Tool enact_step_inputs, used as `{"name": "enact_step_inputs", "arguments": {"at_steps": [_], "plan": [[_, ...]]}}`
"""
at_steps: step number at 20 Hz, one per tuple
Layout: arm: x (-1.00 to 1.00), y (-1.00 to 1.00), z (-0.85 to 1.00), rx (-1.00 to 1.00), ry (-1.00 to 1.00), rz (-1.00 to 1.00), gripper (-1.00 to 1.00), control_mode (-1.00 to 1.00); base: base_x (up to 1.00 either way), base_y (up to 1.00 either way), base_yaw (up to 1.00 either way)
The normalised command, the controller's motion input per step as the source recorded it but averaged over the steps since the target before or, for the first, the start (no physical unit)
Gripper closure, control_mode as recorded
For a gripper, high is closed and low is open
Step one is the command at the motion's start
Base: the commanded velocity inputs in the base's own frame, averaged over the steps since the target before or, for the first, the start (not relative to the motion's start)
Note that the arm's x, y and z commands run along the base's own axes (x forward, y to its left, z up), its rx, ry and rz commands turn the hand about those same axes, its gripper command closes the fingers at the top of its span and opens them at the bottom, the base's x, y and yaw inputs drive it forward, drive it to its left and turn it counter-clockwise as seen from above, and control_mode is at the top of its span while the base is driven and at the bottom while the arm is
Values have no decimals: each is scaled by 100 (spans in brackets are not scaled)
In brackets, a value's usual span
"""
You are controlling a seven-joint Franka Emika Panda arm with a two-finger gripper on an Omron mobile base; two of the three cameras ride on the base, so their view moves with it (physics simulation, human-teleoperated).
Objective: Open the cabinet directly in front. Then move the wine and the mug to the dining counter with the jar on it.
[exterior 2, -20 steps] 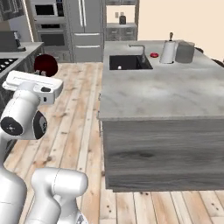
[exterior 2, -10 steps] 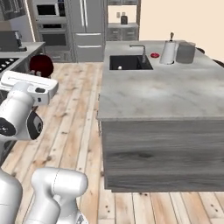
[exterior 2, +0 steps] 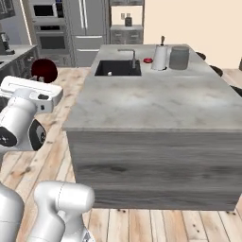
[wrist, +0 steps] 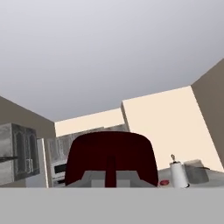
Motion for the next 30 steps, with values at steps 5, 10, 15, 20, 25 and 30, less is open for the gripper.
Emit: {"name": "enact_step_inputs", "arguments": {"at_steps": [5, 10, 15, 20, 25, 30], "plan": [[0, 0, 0, 0, 0, 0, 100, 100, 0, -100, 7], [0, 0, 0, 0, 0, 0, 100, 100, 0, -100, 6], [0, 0, 0, 0, 0, 0, 100, 100, 0, -100, 6], [0, 0, 0, 0, 0, 0, 100, 100, 0, -100, 6], [0, 0, 0, 0, 0, 0, 100, 100, 0, -100, 3], [0, 0, 0, 0, 0, 0, 100, 100, 0, -100, 3]]}}
